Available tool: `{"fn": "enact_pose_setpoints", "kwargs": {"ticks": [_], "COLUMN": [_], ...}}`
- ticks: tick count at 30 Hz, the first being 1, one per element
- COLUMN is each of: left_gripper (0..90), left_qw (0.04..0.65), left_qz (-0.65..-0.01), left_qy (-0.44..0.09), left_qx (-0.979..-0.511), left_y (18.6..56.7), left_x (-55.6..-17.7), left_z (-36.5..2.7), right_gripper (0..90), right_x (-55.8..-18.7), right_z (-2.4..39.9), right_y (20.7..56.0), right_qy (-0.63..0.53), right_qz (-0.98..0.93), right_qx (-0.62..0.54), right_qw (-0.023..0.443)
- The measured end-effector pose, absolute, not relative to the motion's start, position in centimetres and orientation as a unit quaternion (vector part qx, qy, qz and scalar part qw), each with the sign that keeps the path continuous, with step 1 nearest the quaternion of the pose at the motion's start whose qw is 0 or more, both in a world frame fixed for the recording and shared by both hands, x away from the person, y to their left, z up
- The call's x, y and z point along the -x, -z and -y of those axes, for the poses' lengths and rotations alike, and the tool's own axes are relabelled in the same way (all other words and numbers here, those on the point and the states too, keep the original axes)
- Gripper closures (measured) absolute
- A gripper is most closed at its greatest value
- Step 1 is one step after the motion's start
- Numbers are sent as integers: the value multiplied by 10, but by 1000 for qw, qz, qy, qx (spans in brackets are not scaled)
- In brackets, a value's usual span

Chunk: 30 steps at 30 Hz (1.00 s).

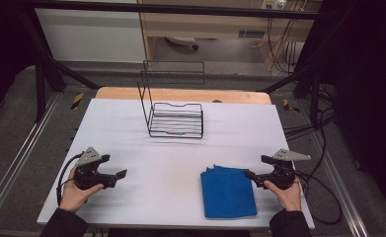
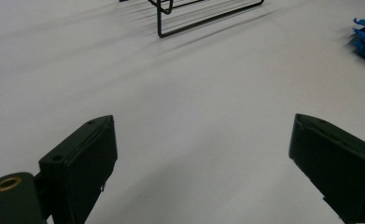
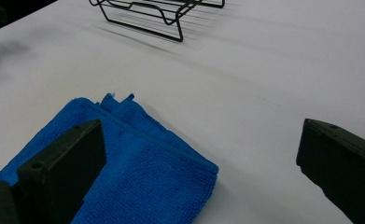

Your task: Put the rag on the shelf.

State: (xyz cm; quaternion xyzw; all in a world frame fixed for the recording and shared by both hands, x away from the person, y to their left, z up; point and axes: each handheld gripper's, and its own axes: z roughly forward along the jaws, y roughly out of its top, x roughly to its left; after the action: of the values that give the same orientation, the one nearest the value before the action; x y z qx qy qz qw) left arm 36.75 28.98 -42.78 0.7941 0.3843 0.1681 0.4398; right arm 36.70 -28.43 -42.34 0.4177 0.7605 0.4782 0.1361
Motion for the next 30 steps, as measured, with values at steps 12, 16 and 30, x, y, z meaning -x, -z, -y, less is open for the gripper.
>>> {"fn": "enact_pose_setpoints", "kwargs": {"ticks": [12, 16, 30], "left_gripper": [91, 94, 107], "left_qw": [430, 428, 421], "left_qz": [-388, -390, -394], "left_qy": [-164, -165, -165], "left_qx": [-799, -798, -800], "left_y": [431, 430, 432], "left_x": [-367, -367, -368], "left_z": [-289, -288, -287], "right_gripper": [79, 130, 358], "right_x": [-365, -366, -394], "right_z": [270, 255, 196], "right_y": [421, 421, 433], "right_qy": [-464, -452, -408], "right_qz": [-774, -793, -843], "right_qx": [-406, -387, -340], "right_qw": [144, 135, 81]}}
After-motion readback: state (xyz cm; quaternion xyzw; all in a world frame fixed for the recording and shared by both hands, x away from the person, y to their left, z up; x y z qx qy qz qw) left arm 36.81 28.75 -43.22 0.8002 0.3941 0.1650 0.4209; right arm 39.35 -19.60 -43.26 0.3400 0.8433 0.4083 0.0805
